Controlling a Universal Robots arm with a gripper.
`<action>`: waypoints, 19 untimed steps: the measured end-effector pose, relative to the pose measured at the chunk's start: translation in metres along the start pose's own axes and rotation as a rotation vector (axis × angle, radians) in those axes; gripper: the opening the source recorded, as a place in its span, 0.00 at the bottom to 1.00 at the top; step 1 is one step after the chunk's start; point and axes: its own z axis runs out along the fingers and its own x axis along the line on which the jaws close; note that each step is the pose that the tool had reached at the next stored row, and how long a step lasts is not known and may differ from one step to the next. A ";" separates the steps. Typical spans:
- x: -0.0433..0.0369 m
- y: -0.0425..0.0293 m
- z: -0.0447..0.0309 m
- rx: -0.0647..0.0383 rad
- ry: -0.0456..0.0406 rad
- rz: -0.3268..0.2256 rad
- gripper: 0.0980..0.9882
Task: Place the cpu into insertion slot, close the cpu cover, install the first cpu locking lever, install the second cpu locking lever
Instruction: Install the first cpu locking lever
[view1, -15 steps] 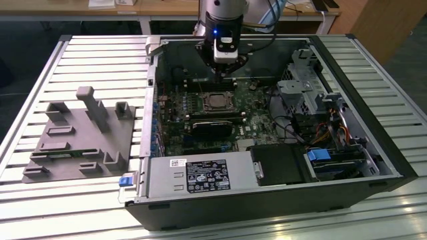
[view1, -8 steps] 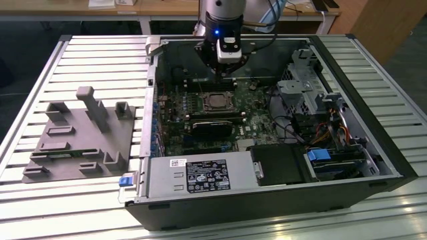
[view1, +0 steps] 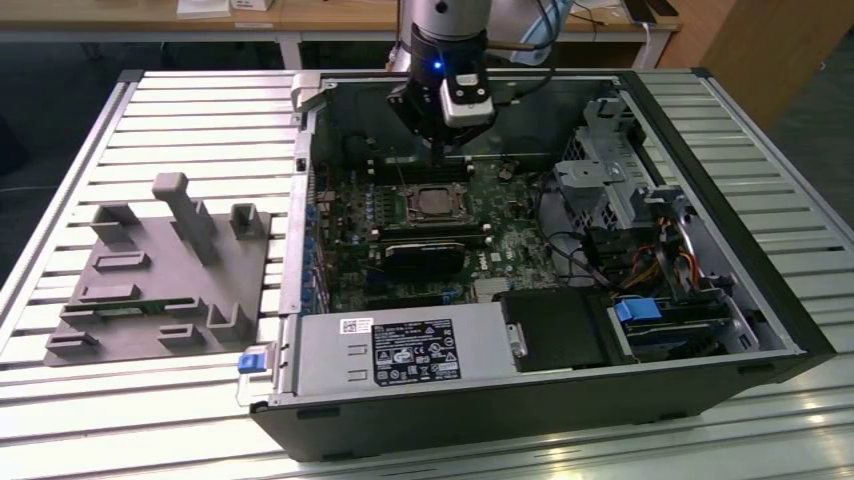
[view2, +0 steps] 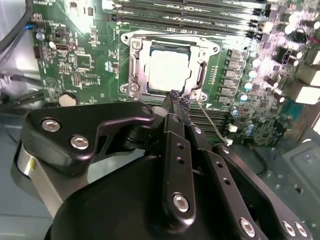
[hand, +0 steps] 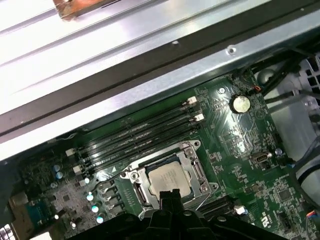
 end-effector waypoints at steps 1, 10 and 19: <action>0.0000 0.0000 0.0000 0.000 0.0001 -0.014 0.01; 0.0000 0.0000 0.0001 -0.002 0.0016 -0.159 0.01; 0.0001 -0.0001 0.0002 -0.003 0.0030 -0.294 0.01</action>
